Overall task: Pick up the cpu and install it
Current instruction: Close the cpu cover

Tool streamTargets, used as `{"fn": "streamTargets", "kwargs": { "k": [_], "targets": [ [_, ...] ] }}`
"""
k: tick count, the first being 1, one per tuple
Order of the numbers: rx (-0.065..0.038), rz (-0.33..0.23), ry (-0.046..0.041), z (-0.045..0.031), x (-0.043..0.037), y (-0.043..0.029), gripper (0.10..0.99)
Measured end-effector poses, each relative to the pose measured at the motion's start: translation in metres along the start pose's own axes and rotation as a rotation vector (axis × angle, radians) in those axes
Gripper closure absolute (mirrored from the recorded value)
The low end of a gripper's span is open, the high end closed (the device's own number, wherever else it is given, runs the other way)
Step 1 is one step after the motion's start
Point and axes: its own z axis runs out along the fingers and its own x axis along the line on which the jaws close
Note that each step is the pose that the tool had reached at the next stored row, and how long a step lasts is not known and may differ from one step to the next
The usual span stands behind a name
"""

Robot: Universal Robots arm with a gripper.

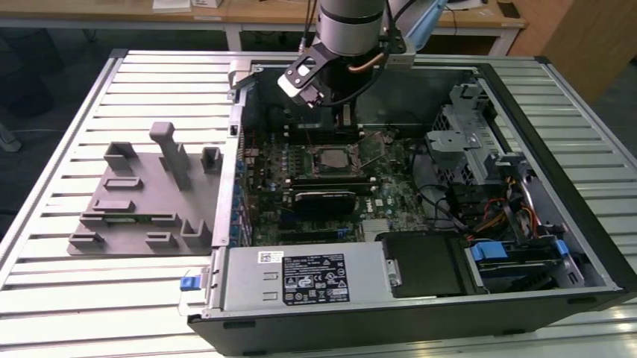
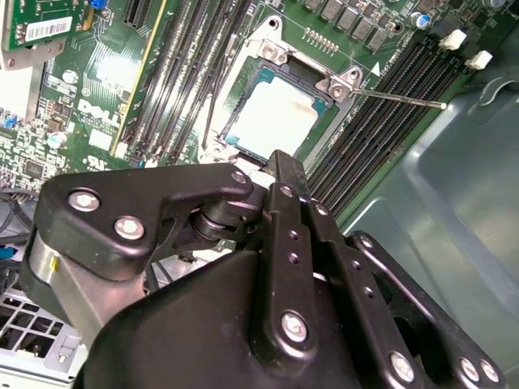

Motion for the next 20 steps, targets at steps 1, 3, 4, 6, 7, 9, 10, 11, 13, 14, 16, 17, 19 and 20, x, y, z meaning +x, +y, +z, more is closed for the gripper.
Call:
{"fn": "streamTargets", "kwargs": {
  "k": [1, 3, 4, 6, 7, 9, 10, 11, 13, 14, 16, 17, 19, 20],
  "targets": [
    [0.000, 0.000, -0.0002, 0.0000, 0.0000, 0.0000, 0.980],
    [0.000, 0.000, -0.0007, 0.0000, 0.0000, 0.0000, 0.980],
    [0.000, 0.000, -0.0009, 0.0000, 0.0000, 0.0000, 0.980],
    [0.000, 0.000, -0.0015, -0.0007, 0.0000, 0.0000, 0.980],
    [0.000, 0.000, -0.0013, -0.0018, 0.0001, 0.0000, 0.980],
    [0.000, 0.000, -0.0011, -0.0049, 0.0002, 0.0001, 0.980],
    [0.000, 0.000, -0.0010, -0.0067, 0.0002, 0.0002, 0.980],
    [0.000, 0.000, -0.0010, -0.0085, 0.0003, 0.0003, 0.980],
    [0.000, 0.000, -0.0011, -0.0126, 0.0004, 0.0004, 0.980],
    [0.000, 0.000, -0.0011, -0.0147, 0.0005, 0.0005, 0.980],
    [0.000, 0.000, -0.0011, -0.0182, 0.0006, 0.0006, 0.980],
    [0.000, 0.000, -0.0012, -0.0192, 0.0006, 0.0007, 0.980],
    [0.000, 0.000, -0.0009, -0.0192, 0.0006, 0.0007, 0.980],
    [0.000, 0.000, -0.0009, -0.0192, 0.0006, 0.0007, 0.980]
  ]
}}
